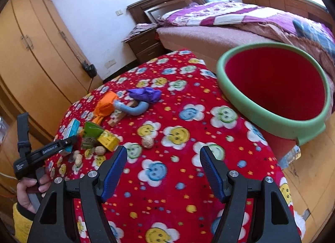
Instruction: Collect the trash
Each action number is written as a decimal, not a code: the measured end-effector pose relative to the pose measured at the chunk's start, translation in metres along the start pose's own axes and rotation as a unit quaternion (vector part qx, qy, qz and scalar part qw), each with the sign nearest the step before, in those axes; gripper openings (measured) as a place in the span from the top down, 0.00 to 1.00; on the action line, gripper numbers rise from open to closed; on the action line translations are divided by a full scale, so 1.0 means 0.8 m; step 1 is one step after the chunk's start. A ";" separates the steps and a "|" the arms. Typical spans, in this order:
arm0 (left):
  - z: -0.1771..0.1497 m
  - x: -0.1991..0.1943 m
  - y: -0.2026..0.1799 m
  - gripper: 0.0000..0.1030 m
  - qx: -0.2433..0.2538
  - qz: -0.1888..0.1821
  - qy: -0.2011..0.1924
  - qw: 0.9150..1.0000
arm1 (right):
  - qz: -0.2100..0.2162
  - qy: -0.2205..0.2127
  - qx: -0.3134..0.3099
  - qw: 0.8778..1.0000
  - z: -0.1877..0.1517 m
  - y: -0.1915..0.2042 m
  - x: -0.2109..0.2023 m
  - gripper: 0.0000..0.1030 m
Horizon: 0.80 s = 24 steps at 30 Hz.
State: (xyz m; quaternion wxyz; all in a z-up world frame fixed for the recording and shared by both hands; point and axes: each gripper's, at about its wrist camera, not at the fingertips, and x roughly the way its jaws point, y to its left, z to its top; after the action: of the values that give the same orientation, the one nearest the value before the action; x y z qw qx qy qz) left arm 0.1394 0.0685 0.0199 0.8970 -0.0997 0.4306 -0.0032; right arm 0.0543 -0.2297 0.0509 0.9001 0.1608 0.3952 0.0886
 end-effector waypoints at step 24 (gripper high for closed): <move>0.001 -0.026 0.050 0.51 -0.025 -0.051 -0.034 0.998 | 0.055 0.018 -0.098 0.993 0.021 0.152 0.063 0.29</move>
State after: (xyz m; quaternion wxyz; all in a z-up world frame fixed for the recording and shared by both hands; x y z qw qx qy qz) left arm 0.1238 0.1102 0.0297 0.9069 -0.1435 0.3945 -0.0349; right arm 0.0964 -0.1056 0.0705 0.8978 0.0919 0.3916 0.1795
